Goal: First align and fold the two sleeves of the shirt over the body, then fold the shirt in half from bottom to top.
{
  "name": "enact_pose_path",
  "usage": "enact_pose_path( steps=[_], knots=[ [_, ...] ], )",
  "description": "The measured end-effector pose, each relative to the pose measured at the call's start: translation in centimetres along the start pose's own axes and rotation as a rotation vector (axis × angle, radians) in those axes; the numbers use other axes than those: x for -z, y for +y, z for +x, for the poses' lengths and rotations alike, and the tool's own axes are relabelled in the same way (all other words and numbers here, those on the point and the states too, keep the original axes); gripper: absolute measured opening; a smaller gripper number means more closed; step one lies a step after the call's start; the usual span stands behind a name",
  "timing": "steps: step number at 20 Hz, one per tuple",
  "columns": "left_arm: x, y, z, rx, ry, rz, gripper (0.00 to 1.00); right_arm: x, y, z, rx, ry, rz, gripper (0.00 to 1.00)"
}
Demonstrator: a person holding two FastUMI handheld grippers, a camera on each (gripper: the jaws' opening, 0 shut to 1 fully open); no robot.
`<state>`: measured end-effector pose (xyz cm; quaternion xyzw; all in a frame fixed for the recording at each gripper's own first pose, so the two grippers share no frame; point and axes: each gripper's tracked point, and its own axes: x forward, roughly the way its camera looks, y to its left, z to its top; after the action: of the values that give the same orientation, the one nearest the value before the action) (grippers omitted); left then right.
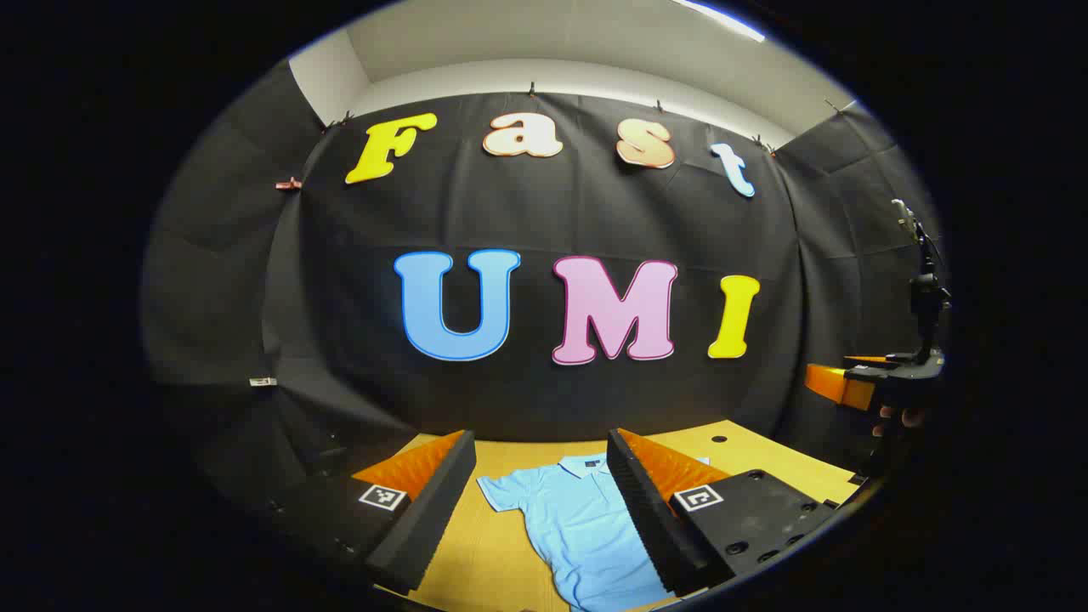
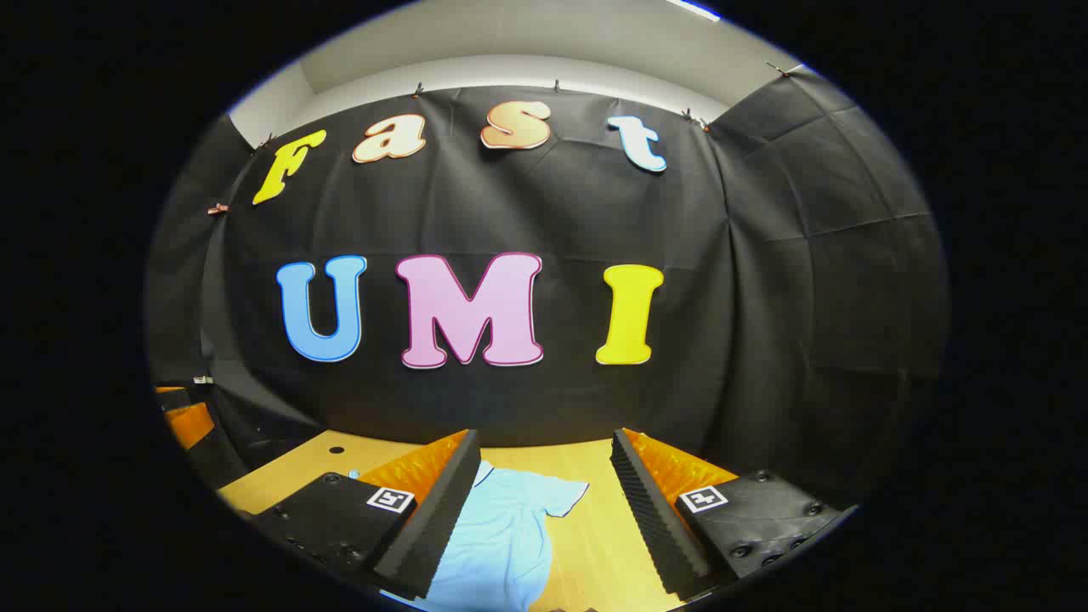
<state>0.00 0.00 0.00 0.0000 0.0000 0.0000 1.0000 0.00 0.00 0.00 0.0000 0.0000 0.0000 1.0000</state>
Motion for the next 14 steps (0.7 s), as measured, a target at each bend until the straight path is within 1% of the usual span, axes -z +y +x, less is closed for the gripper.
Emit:
enact_pose_path(
  steps=[4, 8, 12, 14],
  knots=[
    [0.3, 0.5, -0.6, 0.003, 0.007, -0.014, 0.99, -0.2, 0.5, -0.8, -0.009, -0.007, -0.015, 0.97],
    [1.0, 1.1, -1.9, 0.006, 0.022, -0.001, 0.99, 0.8, 0.8, -2.4, -0.008, 0.025, -0.018, 0.97],
    [1.1, 1.5, -2.0, -0.027, 0.029, 0.010, 0.98, 0.9, 0.4, -2.9, -0.005, 0.026, -0.007, 0.96],
    [1.0, 1.4, -1.9, -0.032, 0.027, 0.022, 0.98, 1.2, 0.2, -2.8, 0.001, 0.032, -0.003, 0.97]
  ],
)
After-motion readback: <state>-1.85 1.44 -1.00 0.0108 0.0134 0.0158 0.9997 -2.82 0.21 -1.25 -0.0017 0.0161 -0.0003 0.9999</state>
